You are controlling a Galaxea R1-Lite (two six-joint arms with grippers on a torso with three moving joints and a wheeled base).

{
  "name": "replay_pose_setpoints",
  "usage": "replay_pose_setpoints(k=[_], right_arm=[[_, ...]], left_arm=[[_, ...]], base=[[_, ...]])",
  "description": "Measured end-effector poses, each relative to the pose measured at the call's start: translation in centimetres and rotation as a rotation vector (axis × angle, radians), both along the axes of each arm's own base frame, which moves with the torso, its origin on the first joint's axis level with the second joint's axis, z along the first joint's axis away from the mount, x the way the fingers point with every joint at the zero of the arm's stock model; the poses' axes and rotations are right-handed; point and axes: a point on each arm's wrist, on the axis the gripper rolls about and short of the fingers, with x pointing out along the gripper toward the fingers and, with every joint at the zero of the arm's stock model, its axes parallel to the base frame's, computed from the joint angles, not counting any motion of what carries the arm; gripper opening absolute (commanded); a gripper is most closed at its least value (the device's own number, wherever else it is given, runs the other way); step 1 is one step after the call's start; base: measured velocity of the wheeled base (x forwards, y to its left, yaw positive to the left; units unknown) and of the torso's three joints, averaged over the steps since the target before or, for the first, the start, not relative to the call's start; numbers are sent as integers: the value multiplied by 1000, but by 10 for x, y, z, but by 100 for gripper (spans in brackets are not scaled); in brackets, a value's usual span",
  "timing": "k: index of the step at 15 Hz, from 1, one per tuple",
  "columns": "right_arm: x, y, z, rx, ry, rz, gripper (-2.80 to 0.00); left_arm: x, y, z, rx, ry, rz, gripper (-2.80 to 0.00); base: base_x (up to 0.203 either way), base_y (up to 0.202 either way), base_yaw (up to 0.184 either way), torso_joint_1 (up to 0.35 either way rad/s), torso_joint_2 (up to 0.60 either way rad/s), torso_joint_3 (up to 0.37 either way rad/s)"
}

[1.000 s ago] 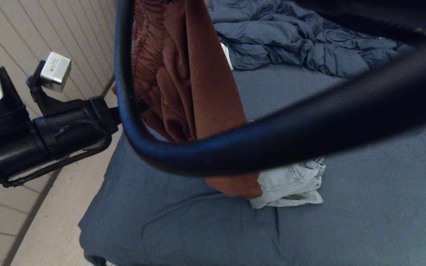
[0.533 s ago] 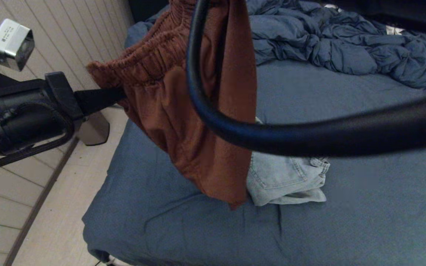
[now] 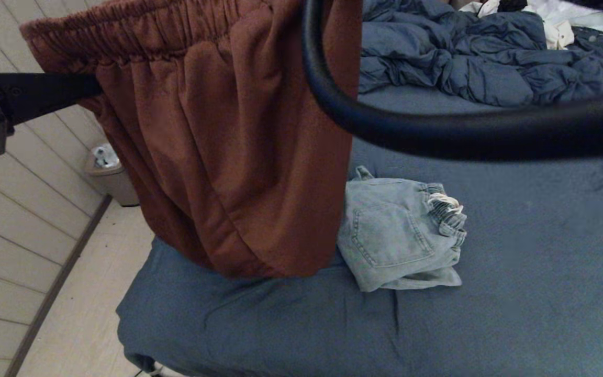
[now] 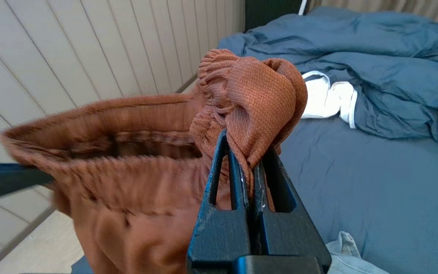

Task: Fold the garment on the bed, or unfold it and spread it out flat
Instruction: Unford the brown shorts

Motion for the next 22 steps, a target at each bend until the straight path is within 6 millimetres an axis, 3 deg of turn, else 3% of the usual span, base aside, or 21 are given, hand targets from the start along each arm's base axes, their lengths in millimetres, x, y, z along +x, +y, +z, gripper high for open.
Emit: replay_pose_setpoints(k=[5,14,17,22], right_arm=[[-3,-10,-3,-10,14,-25,-280],[9,-4,-33,-111,65,-80,-280],[38,-8,-42,-138,85,-185,-280],[106,1,-77,-222,142,-342,-280]], left_arm=[[-23,12,16,63,-43,102,-280],[-51,33,31,189,-48,207,-280],[-37,33,32,203,-25,250,-280],[21,34,21,253,1,341,-280]], base=[[0,0,0,0,0,0],[0,0,0,0,0,0],[0,0,0,0,0,0],[0,0,0,0,0,0]])
